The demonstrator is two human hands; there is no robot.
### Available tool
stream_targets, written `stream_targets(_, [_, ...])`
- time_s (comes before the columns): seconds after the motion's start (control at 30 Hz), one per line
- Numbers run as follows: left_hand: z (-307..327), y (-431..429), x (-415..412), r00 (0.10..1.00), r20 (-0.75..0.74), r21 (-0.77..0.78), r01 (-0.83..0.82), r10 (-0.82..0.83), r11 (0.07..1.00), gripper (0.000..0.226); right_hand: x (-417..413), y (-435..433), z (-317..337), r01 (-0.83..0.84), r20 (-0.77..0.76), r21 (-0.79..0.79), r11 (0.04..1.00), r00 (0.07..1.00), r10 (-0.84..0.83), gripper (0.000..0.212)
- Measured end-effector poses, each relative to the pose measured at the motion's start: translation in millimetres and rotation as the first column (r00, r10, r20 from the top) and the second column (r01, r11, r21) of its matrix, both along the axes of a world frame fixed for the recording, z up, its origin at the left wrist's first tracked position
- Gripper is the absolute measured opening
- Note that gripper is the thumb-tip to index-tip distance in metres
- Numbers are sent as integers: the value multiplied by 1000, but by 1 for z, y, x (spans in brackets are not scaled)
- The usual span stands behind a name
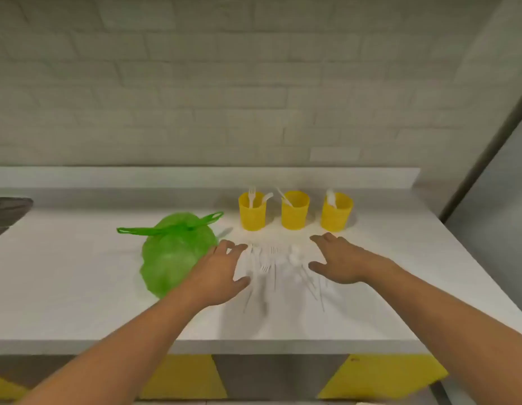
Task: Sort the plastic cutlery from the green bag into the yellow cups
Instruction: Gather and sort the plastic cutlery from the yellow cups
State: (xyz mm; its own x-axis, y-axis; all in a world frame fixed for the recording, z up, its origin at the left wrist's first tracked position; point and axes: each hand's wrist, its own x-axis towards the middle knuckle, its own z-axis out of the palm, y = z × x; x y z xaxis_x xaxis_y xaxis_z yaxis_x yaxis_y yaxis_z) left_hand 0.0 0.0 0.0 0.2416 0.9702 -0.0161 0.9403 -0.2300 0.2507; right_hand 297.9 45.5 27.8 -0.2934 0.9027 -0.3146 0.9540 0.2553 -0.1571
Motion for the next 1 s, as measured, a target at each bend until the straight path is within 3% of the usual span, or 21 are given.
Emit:
stream_targets(0.2, [-64,20,39,959,200,-98,-183,199,978,45,31,31,-86,322,-64,-89,943,942,-328,51])
stream_targets(0.3, [-82,32,53,943,185,-139,-255,278,957,40,37,44,-113,472,-185,-89,877,857,-480,37])
stream_targets(0.4, [-93,37,60,936,155,-175,-290,317,941,35,37,49,-125,565,-261,-80,821,783,-564,40])
stream_targets(0.57, [-107,49,67,911,155,-199,-351,383,915,28,36,61,-134,556,-221,-74,828,800,-557,47])
stream_targets(0.8, [-107,64,64,806,343,-263,-411,483,873,32,36,71,-129,531,-184,-115,839,819,-544,17])
stream_targets(1.0, [-108,87,53,757,397,-321,-415,519,851,39,34,54,-131,555,-134,-207,806,800,-585,11])
